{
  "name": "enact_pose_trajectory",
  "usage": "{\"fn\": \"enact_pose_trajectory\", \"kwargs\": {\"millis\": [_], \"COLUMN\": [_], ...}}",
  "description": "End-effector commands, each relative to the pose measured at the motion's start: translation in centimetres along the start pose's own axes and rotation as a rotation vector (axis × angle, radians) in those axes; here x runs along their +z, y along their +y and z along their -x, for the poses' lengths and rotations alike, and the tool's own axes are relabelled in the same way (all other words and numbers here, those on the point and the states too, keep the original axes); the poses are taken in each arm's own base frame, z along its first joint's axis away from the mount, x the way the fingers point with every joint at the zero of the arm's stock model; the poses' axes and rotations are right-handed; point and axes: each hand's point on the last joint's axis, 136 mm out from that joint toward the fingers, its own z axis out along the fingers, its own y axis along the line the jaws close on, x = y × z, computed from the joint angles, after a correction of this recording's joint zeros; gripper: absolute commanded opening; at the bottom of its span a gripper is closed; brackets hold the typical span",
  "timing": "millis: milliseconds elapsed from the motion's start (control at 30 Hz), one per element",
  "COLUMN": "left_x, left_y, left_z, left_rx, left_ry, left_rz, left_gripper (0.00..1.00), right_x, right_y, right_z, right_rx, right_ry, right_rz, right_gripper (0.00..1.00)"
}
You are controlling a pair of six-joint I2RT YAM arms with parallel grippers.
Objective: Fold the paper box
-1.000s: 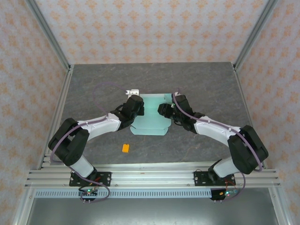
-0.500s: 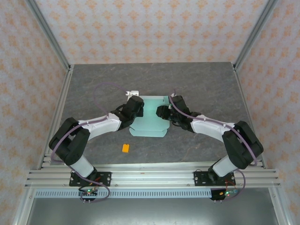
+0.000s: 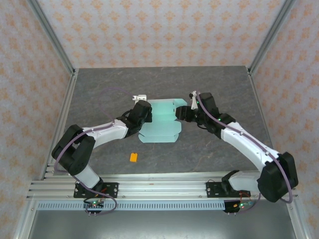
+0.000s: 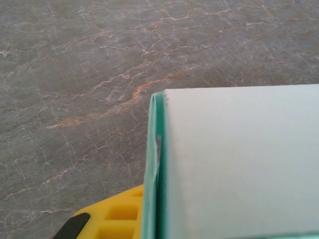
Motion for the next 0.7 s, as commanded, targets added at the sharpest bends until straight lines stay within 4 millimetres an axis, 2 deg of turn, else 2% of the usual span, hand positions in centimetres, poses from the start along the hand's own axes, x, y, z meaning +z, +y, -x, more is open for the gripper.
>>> {"fn": "enact_pose_trajectory", "kwargs": {"millis": [0,133,233,300,400,533,667], "left_x": [-0.5,-0.7,-1.0,-1.2,-1.5,-1.9,-2.0], "left_y": [-0.1,0.5,0.9,1.1,1.1,1.0,0.8], "left_z": [2.1,2.3,2.4,2.4,2.6,2.8,3.0], "left_rx": [-0.055,-0.084,-0.098,-0.102,-0.103,-0.095,-0.085], "left_ry": [-0.043,-0.035,-0.028,-0.023,-0.020,-0.018,-0.015], "left_rz": [-0.023,-0.040,-0.050,-0.056,-0.063,-0.073,-0.081], "left_gripper": [0.00,0.00,0.00,0.00,0.00,0.00,0.00], "right_x": [-2.3,-3.4,-3.6,-3.4,-2.4,-0.2,1.0], "right_y": [-0.6,-3.1,-5.0,-6.6,-8.1,-7.7,-6.1], "right_z": [-0.6,1.2,2.3,3.1,3.6,3.7,4.5], "right_rx": [-0.072,-0.040,-0.003,0.025,0.017,-0.060,-0.149], "right_ry": [0.082,0.054,0.023,0.007,0.010,0.028,-0.011], "right_rz": [-0.011,-0.057,-0.071,-0.088,-0.084,-0.005,0.117], "right_gripper": [0.56,0.57,0.57,0.57,0.58,0.59,0.63]}}
